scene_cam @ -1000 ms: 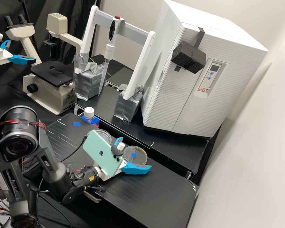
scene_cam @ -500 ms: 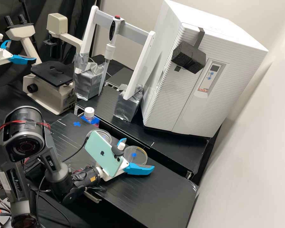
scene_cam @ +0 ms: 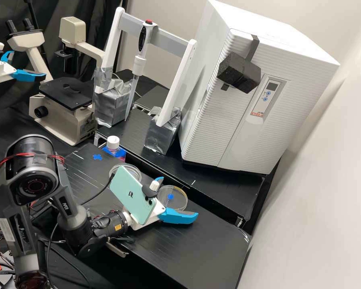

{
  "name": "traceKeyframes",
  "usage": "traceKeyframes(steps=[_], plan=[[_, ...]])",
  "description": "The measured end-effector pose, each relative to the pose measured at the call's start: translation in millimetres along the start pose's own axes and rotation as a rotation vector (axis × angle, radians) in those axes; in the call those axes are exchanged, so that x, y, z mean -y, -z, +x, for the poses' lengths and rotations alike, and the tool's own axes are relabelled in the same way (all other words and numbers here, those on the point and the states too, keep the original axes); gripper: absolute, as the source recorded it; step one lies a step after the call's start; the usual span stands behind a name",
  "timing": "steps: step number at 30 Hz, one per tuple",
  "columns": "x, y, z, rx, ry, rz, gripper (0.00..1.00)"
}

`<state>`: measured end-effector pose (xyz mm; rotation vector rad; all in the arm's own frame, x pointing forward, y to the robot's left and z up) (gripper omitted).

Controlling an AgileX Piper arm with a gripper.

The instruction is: Close the lid

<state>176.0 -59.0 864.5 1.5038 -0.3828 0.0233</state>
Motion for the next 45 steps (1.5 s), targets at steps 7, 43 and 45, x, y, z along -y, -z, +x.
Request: traceKeyframes(steps=[7, 43, 45], plan=[[-0.1, 2.0, -0.6, -0.009, -0.001, -0.001, 1.00], [-7.5, 16.3, 6.1, -0.098, 0.062, 0.112, 1.00], [-4.9, 13.2, 6.6, -0.084, 0.073, 0.104, 1.00]])
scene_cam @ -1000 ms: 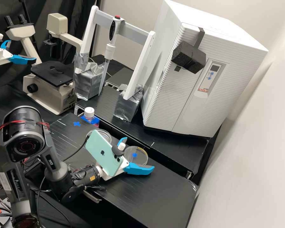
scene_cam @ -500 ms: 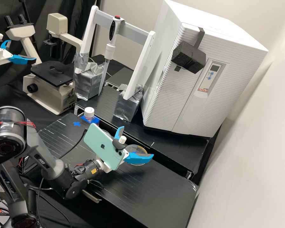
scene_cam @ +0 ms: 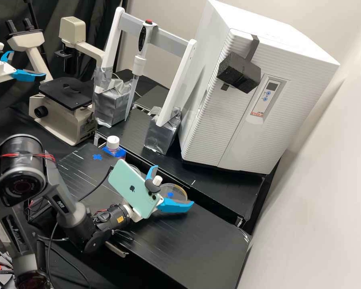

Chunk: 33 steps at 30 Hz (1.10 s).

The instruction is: Close the lid

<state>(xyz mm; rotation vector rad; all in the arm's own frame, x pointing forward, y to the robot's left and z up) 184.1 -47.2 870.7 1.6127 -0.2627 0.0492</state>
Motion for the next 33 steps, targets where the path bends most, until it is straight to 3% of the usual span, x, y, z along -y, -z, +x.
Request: traceKeyframes(steps=[6, 16, 17, 21, 33], plan=[[3.0, -6.4, -7.2, 0.038, 0.002, 0.004, 1.00], [10.3, -2.9, -13.8, 0.014, 0.008, -0.047, 1.00], [10.8, -3.1, -13.3, 0.013, 0.007, -0.048, 0.00], [10.3, -3.5, -12.6, 0.012, -0.009, -0.065, 0.00], [11.0, -5.2, -12.1, 0.021, -0.008, -0.076, 0.00]])
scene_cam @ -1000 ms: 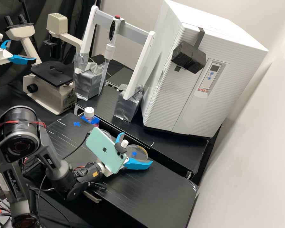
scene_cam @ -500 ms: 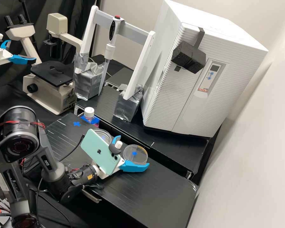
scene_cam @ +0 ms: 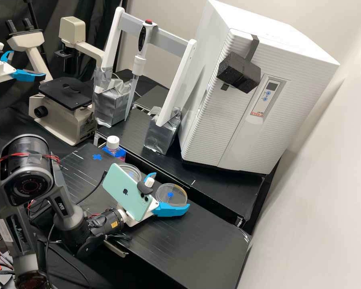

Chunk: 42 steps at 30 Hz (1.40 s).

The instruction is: Close the lid

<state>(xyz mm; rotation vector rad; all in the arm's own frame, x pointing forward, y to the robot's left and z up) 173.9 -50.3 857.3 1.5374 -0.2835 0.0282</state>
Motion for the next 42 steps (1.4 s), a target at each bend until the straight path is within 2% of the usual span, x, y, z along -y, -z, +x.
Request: traceKeyframes(steps=[32, 37, 39, 42], plan=[[0.5, -0.2, 0.4, 0.004, -0.002, 0.001, 0.00], [-1.1, -0.4, -1.1, -0.007, 0.006, -0.009, 0.00], [-3.6, 0.5, -3.3, -0.024, 0.011, -0.004, 0.00], [-6.8, -0.5, -9.5, -0.009, 0.008, 0.024, 0.00]])
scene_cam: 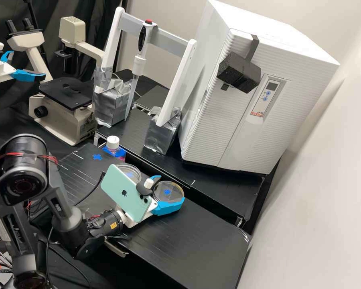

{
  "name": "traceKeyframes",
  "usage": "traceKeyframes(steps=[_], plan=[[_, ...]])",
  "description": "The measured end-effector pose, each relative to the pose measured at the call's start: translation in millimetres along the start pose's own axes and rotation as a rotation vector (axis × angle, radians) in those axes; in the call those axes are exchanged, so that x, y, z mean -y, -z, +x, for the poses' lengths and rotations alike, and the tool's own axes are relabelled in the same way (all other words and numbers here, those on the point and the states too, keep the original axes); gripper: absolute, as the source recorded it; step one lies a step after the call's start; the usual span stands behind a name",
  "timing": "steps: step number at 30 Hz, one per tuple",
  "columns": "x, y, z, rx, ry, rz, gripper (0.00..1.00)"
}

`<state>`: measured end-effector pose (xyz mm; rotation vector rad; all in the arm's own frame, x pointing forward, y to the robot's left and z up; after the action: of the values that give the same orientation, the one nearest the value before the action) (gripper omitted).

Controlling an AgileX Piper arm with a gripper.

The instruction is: Close the lid

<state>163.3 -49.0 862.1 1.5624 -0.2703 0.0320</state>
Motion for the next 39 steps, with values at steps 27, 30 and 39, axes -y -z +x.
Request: traceKeyframes(steps=[27, 30, 39], plan=[[-9.0, 63.6, -49.8, -0.296, 0.052, -0.158, 0.00], [-3.1, 68.1, -52.1, -0.331, 0.102, -0.197, 0.00], [8.8, 73.0, -55.3, -0.385, 0.210, -0.255, 0.00]])
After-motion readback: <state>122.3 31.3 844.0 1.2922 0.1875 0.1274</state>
